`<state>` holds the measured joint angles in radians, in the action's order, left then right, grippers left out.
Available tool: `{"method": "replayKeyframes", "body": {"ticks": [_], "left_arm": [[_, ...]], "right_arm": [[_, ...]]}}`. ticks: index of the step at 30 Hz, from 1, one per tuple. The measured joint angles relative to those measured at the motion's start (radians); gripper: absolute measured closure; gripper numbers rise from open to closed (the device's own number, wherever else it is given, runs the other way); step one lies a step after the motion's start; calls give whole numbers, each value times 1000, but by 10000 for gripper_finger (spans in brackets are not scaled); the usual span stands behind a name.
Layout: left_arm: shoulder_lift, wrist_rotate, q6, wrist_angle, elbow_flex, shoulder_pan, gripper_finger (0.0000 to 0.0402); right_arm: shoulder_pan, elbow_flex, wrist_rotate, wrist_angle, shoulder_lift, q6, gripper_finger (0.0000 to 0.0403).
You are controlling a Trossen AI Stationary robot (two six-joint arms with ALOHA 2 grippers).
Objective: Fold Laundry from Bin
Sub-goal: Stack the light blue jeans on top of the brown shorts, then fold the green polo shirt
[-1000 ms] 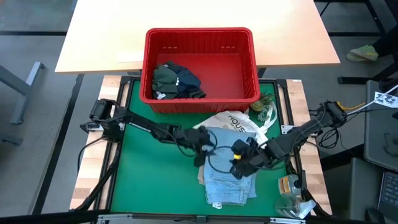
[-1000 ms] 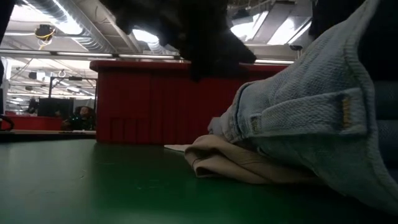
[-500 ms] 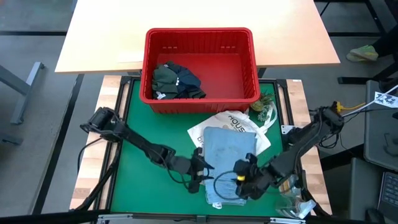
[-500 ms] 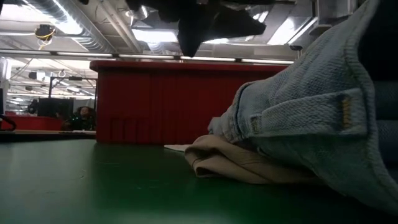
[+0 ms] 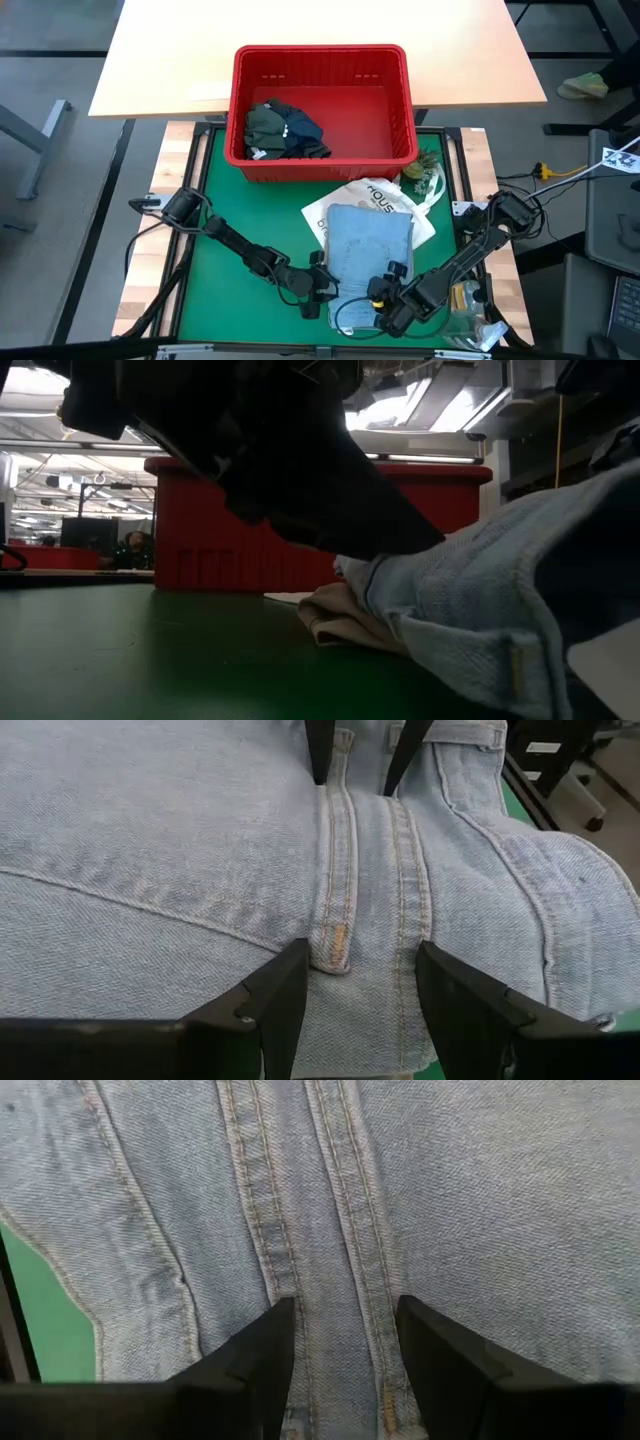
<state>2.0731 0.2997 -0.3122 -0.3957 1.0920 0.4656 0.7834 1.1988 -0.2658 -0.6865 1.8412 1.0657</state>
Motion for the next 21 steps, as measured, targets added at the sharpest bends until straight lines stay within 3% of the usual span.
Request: {"method": "replayKeyframes", "body": {"ticks": [6,11,21], "left_arm": [[-29,1,30,20,-3,0,221],[-82,13,84,31,-5,0,221],[-241,119,257,39,-5,-2,221]], "right_arm": [[1,28,11,-43,-29,-52,224],[-6,139,16,-172,-42,-146,224],[-82,339,-89,-345,-43,-314,224]]}}
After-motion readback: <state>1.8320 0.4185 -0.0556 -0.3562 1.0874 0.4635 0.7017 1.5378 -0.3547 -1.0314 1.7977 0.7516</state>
